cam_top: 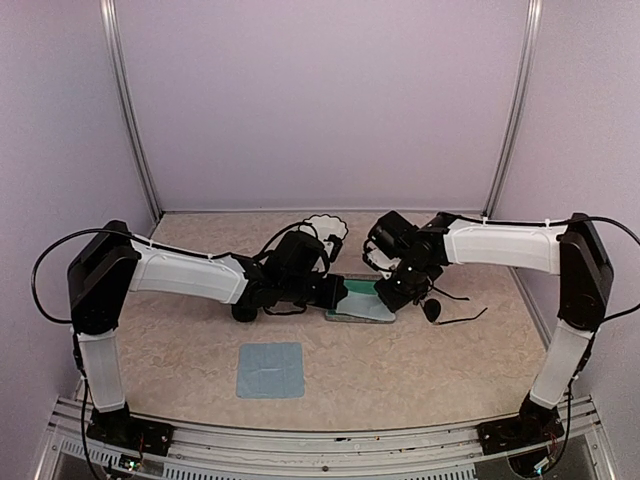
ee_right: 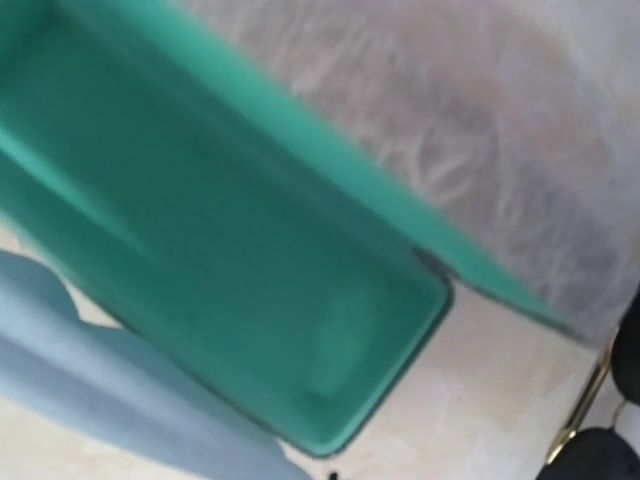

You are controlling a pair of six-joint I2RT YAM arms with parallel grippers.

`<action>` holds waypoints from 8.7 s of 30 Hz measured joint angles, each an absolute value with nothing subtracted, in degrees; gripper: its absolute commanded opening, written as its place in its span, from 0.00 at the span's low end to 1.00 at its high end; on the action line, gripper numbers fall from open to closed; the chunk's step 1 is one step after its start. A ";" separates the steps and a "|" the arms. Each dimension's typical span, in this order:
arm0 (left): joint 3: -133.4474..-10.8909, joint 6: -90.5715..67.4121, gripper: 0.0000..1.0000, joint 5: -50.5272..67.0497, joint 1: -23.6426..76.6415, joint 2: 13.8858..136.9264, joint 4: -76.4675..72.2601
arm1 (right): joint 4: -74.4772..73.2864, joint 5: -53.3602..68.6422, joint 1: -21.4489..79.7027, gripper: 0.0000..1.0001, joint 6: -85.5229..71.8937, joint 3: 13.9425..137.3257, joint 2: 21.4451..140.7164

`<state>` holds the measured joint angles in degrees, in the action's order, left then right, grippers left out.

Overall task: Organize the sunglasses
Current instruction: Place the folded cleaning cloth in the sunglasses case, then pick up the sunglasses from the center of the board, then close the right temple of the sunglasses on the sunglasses.

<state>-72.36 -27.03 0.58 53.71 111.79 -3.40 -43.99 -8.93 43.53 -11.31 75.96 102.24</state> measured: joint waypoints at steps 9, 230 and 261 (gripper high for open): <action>-74.11 -28.05 0.00 0.71 52.40 113.34 -3.44 | -44.42 -10.24 42.54 0.00 -10.24 79.77 106.02; -72.71 -42.46 0.00 58.78 53.10 93.43 -26.61 | 17.08 60.53 47.57 0.00 41.87 46.13 66.52; -60.05 -32.14 0.19 33.34 30.76 67.68 -4.56 | -2.46 18.94 47.90 0.00 47.42 44.84 60.49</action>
<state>-60.05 -32.14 33.34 30.76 67.68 -4.56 -2.46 18.94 47.90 47.42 44.84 60.49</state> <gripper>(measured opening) 0.111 0.005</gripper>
